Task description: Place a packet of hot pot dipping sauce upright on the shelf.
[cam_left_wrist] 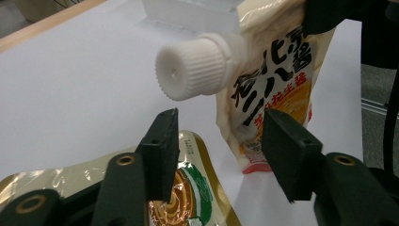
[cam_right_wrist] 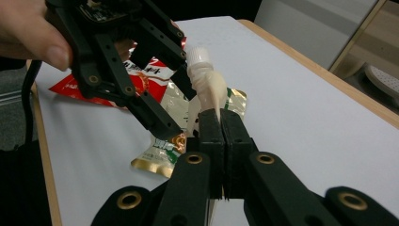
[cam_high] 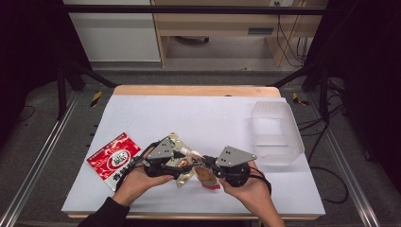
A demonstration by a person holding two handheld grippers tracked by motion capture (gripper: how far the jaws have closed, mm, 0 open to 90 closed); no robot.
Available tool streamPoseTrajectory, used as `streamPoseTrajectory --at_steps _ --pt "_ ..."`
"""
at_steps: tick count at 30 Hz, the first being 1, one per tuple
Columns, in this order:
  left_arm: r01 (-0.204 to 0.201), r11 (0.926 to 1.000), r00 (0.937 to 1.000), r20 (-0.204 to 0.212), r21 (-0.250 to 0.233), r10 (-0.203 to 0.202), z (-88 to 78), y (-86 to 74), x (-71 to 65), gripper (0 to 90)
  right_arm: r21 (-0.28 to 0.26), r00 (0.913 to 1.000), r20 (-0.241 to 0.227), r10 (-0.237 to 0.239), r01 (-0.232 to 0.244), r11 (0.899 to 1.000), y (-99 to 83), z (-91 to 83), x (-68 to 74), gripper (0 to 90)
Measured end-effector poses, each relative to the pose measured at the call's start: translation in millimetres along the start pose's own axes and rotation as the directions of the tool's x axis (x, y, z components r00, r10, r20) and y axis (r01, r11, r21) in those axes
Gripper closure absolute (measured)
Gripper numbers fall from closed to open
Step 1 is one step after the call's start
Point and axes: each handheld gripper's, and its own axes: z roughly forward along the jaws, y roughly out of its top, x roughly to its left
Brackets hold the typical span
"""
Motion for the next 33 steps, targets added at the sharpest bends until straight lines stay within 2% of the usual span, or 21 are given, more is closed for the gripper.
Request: streamPoseTrajectory --at_steps 4,6,11,15,17,19,22,23,25,26,28,29,33 --pt "0.007 0.9997 0.9981 0.061 -0.024 -0.006 4.7 2.4 -1.7 58.3 0.012 0.9999 -0.011 -0.007 0.007 1.000 0.0 -2.7 0.4 89.0" --pt "-0.004 0.9998 0.9977 0.068 -0.019 0.005 6.5 3.6 -2.9 62.6 0.022 0.9998 -0.016 -0.013 0.014 1.000 -0.1 -4.8 1.1 88.8" --pt "0.006 0.9996 0.9960 0.090 -0.028 -0.003 12.2 7.7 -5.6 75.9 0.054 0.9996 -0.014 -0.026 0.027 0.998 -0.4 -9.9 0.3 87.8" --pt "-0.001 0.9995 0.9964 0.084 -0.031 0.004 13.7 10.5 -10.7 83.7 0.098 0.9996 -0.006 -0.027 0.028 0.995 -2.3 -16.2 -2.8 84.9" --pt "0.002 0.9994 0.9964 0.085 -0.034 0.001 14.1 11.4 -13.2 88.0 0.119 0.9995 0.010 -0.031 0.029 0.992 -3.3 -19.6 -5.1 80.1" --pt "-0.018 0.9995 0.9971 0.074 -0.027 0.020 14.3 13.7 -17.2 89.1 0.128 0.9989 0.025 -0.040 0.036 0.991 -3.0 -23.4 -7.9 75.9" --pt "-0.041 0.9990 0.9973 0.060 -0.015 0.042 14.0 16.7 -21.0 89.6 0.141 0.9981 0.019 -0.059 0.055 0.988 -0.2 -28.4 -9.9 66.0" --pt "-0.063 0.9980 0.9967 0.051 -0.004 0.063 12.7 19.1 -23.4 89.7 0.153 0.9973 0.023 -0.069 0.065 0.986 0.8 -29.3 -10.2 62.1" --pt "-0.074 0.9972 0.9963 0.043 0.001 0.074 10.9 20.8 -24.7 89.8 0.180 0.9950 0.029 -0.096 0.089 0.980 3.0 -29.7 -11.1 55.6" --pt "-0.075 0.9972 0.9963 0.043 0.003 0.075 10.0 21.4 -24.8 89.8 0.199 0.9912 0.041 -0.126 0.115 0.973 5.0 -30.0 -11.0 52.9" --pt "-0.079 0.9969 0.9960 0.044 0.006 0.078 9.4 21.9 -24.9 89.9 0.209 0.9895 0.039 -0.139 0.128 0.970 6.7 -30.1 -11.0 50.9" --pt "-0.083 0.9966 0.9956 0.045 0.006 0.082 9.2 22.2 -25.1 89.9 0.229 0.9851 0.035 -0.169 0.156 0.961 11.1 -29.7 -10.5 47.2" --pt "-0.088 0.9961 0.9951 0.047 0.007 0.087 9.0 22.8 -25.3 90.0 0.283 0.9734 -0.001 -0.229 0.220 0.934 21.1 -24.4 -10.0 43.7"
